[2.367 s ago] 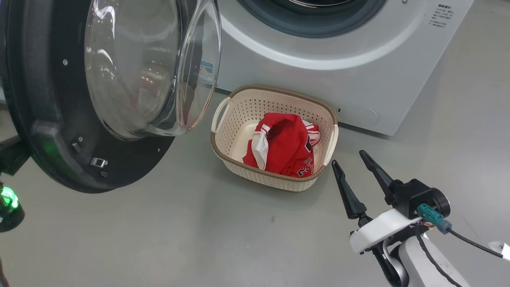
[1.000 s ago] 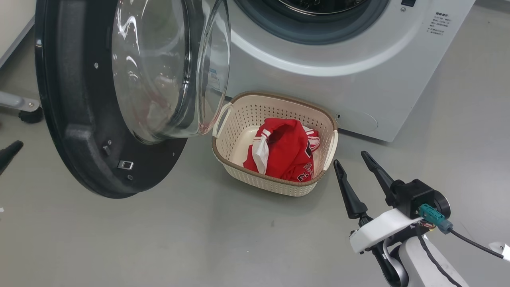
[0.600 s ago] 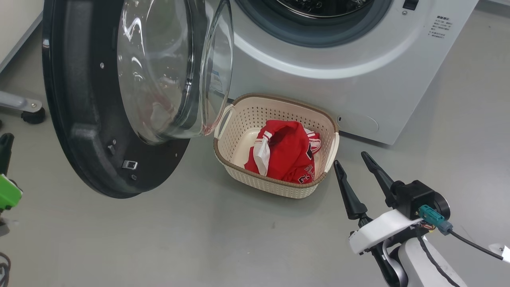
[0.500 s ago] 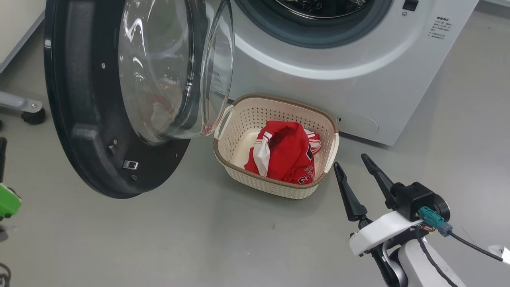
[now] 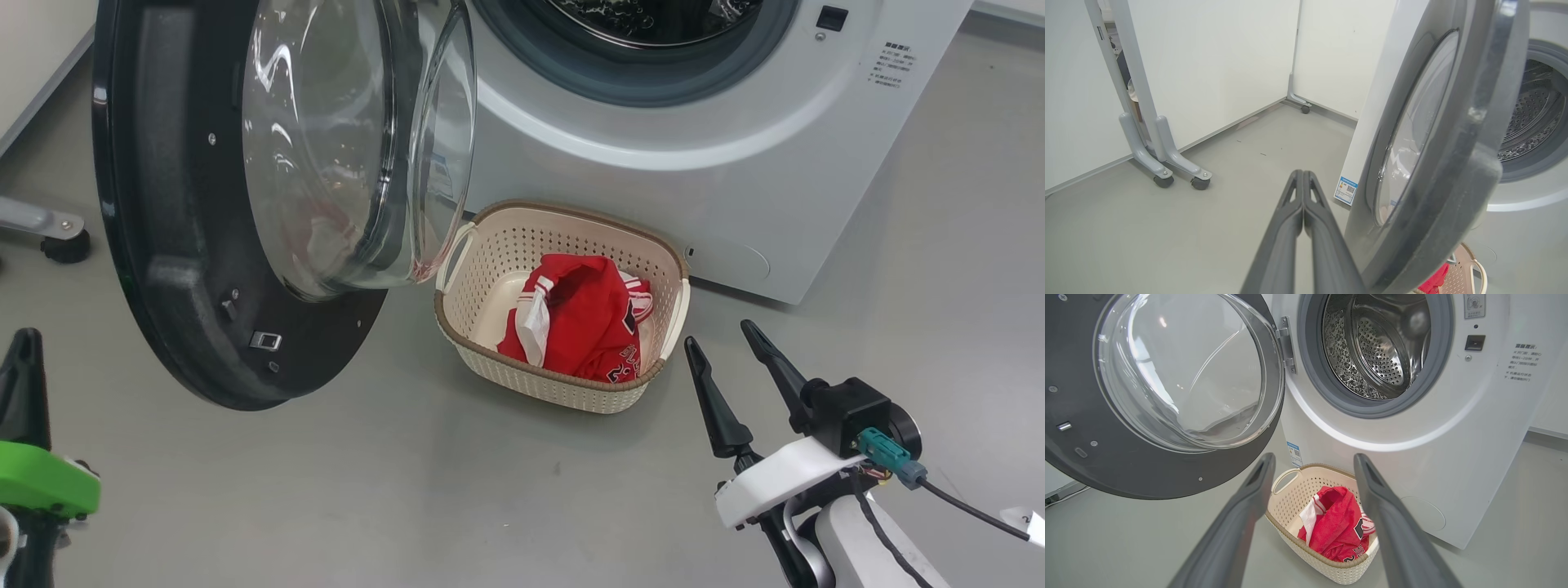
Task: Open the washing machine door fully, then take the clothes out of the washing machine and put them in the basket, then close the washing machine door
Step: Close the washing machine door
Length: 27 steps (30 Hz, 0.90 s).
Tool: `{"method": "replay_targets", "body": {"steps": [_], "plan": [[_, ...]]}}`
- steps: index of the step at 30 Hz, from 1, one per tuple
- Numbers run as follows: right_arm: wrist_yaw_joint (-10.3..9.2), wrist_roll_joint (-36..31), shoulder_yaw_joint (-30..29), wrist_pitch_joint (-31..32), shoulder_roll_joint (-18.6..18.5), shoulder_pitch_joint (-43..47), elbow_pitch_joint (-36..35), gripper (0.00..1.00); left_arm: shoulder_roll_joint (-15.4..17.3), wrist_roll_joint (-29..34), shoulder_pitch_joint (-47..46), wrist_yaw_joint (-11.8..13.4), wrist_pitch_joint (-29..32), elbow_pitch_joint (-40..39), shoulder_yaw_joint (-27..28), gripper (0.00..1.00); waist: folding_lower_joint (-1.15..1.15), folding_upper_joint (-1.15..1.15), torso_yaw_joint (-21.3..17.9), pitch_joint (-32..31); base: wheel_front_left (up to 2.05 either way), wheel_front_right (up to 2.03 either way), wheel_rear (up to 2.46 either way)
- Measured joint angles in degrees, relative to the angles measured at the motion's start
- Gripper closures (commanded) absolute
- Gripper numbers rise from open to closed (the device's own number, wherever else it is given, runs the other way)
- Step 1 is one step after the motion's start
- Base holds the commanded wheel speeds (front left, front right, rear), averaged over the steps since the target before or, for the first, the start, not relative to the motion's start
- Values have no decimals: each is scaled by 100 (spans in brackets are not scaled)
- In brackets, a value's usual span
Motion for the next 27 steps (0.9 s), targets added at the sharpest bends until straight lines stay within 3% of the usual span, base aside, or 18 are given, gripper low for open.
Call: {"method": "replay_targets", "body": {"steps": [2, 5, 6, 27], "plan": [[0, 2, -1, 0, 10, 8, -3, 0, -1, 47, 84, 0, -146, 12, -114, 100, 0, 0, 1, -8, 0, 0, 0], [0, 2, -1, 0, 18, 11, -24, 0, 1, 85, 199, 0, -360, 96, -190, 12, 0, 0, 3, -18, 0, 0, 0], [0, 2, -1, 0, 19, 11, -29, 0, 1, 55, 224, 0, -368, 131, -212, 0, 0, 0, 3, -21, 0, 0, 0], [0, 2, 8, 0, 59, 58, -32, 0, 221, 54, 355, 0, -1236, 452, -575, 0, 0, 0, -21, -22, 0, 0, 0]]}}
